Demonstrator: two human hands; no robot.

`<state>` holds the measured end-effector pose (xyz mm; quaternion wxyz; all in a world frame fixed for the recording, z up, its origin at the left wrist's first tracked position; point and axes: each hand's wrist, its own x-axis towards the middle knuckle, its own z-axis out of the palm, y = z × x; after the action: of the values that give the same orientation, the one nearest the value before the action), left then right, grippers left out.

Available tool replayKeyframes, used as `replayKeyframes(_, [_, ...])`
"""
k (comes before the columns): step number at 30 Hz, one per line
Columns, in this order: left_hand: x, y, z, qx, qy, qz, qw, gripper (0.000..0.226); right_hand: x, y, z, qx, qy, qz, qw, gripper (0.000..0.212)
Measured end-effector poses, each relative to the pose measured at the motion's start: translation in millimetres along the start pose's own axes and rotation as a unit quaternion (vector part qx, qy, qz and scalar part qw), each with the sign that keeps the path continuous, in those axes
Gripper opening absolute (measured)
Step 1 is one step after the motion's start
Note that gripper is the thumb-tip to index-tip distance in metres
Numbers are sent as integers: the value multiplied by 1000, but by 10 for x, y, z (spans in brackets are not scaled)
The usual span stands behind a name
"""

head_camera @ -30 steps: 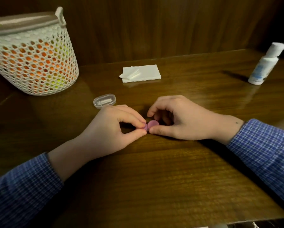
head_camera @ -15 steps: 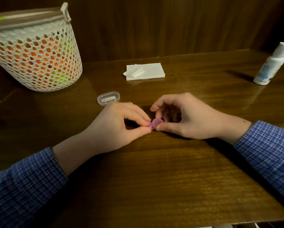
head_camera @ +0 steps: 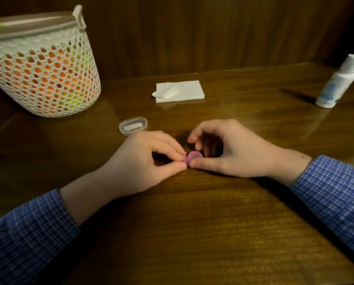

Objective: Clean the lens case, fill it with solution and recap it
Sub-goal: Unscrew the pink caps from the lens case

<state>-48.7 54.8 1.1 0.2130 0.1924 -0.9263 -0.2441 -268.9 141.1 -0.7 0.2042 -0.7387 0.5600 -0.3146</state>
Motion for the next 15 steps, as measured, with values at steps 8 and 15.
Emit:
replayKeyframes(8, [-4,6,-6,-8,-1,0,1000,17,-9,-4,-39,41,-29,-4,999,45])
replayKeyframes(15, [-2,-4,-3,-11,-4,-1,1000,17,-10,7,-13,15,-19,4,1000,50])
